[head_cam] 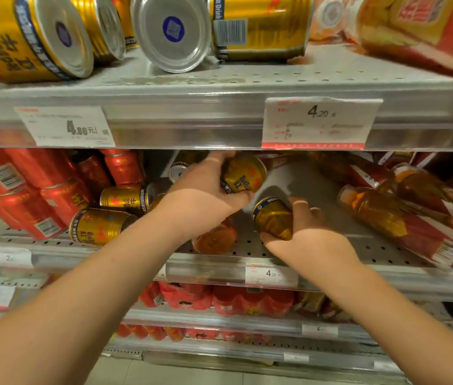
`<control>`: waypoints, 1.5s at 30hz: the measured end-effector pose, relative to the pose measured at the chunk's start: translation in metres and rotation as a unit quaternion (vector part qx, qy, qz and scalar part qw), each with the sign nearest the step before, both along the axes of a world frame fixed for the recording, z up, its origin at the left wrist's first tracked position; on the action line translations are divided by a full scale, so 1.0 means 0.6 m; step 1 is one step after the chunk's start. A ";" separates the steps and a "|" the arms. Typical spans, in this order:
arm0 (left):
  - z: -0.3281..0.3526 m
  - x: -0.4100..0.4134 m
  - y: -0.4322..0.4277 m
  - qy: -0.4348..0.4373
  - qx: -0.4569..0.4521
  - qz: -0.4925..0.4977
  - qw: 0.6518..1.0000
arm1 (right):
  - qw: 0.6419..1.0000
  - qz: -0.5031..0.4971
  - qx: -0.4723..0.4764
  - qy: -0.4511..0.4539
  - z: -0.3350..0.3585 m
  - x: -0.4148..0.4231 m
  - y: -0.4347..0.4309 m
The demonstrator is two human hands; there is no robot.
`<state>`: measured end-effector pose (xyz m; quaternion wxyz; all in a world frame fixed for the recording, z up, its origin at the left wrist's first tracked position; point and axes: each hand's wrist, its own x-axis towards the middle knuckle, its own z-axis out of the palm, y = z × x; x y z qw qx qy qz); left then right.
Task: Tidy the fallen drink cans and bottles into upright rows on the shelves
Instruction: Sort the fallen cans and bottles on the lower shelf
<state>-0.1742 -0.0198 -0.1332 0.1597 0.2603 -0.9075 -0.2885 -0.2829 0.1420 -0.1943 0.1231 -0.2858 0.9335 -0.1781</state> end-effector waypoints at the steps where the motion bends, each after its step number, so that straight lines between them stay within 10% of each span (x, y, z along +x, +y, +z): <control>1: -0.002 -0.012 0.004 -0.020 -0.008 -0.011 1.000 | 1.000 0.006 0.006 0.003 -0.002 0.005 0.003; 22: -0.048 -0.081 -0.078 -0.153 -0.059 -0.176 0.971 | 0.997 0.079 -0.010 0.009 0.001 -0.053 -0.047; 34: -0.013 0.122 -0.090 -0.021 -0.083 -0.016 0.996 | 0.995 0.104 -0.005 -0.012 0.009 -0.062 -0.087; 45: -0.044 0.102 -0.055 -0.194 -0.311 -0.217 0.905 | 0.985 0.134 -0.103 -0.022 -0.007 -0.050 -0.087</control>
